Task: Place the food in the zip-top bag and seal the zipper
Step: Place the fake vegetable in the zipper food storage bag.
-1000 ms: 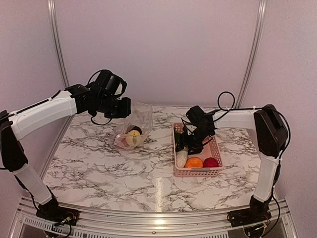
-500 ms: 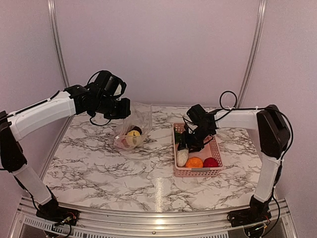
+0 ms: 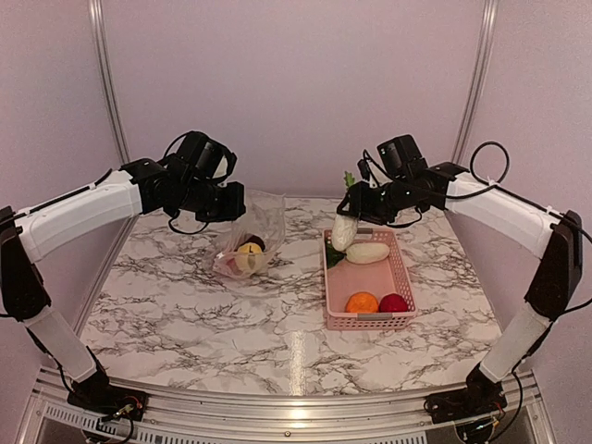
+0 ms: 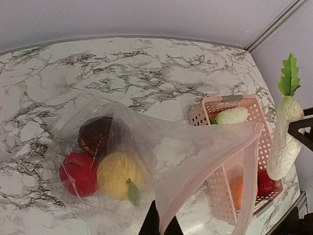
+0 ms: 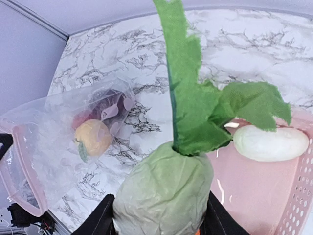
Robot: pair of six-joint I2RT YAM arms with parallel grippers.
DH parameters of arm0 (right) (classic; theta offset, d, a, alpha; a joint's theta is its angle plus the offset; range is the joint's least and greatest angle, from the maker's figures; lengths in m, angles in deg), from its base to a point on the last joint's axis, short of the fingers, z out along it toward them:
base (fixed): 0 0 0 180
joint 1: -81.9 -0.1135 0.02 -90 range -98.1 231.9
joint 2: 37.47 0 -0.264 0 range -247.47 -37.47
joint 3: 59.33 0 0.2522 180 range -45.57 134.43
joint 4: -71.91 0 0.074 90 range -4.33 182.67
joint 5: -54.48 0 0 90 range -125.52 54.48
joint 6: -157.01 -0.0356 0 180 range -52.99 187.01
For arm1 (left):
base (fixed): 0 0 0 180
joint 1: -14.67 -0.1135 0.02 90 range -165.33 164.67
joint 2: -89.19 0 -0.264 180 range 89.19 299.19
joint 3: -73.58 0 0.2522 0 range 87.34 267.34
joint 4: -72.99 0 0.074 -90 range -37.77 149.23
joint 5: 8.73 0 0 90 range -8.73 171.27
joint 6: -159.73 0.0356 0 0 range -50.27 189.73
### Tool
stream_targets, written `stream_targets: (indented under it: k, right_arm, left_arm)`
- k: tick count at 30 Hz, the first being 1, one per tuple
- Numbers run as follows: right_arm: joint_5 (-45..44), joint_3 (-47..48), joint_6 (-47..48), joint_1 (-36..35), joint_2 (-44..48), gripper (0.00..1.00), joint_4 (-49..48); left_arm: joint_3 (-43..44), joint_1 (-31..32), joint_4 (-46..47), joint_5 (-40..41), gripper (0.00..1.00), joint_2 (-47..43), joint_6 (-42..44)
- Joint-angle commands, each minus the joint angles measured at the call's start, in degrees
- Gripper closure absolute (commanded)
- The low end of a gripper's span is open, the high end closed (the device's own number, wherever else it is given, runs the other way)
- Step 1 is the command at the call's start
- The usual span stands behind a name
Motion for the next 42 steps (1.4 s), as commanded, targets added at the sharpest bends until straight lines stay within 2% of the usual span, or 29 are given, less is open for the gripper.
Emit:
stream_targets:
  k: [1,7,11,22,27,32,39,42]
  right_arm:
    - [-2.2,7.1,2.3,-1.5,0.9,0.57,-0.5]
    - [-4.1,15.0,4.6,-6.3,-0.4,0.58,-2.3]
    - [-4.9,16.2,7.1,-9.2,-0.2,0.58,-6.5]
    - [-3.9,8.4,12.2,-12.0,2.2,0.58,-22.1]
    - [-5.2,8.4,14.4,-13.8,0.9,0.54,-24.6]
    - [-8.8,7.8,18.6,-16.4,0.1,0.53,-26.3]
    - [-17.4,2.1,21.5,-18.9,0.9,0.52,-33.2]
    - [-19.0,-0.9,23.1,-19.0,0.6,0.48,-36.5]
  left_arm:
    - [1.3,-0.2,1.6,-1.5,1.0,2.0,-1.2]
    - [4.5,-0.2,0.8,-3.4,1.0,4.4,-2.4]
    - [5.9,-0.2,0.6,-5.2,1.0,5.6,-3.8]
    - [9.8,-0.5,0.5,-9.1,1.0,6.9,-6.3]
    - [10.1,-0.9,0.1,-9.8,1.0,6.3,-6.8]
    - [10.0,-1.3,-0.5,-9.9,1.0,5.7,-7.1]
    - [10.1,-1.8,-0.8,-10.4,1.0,5.0,-8.1]
    - [10.1,-2.0,-0.8,-10.5,1.0,4.7,-8.5]
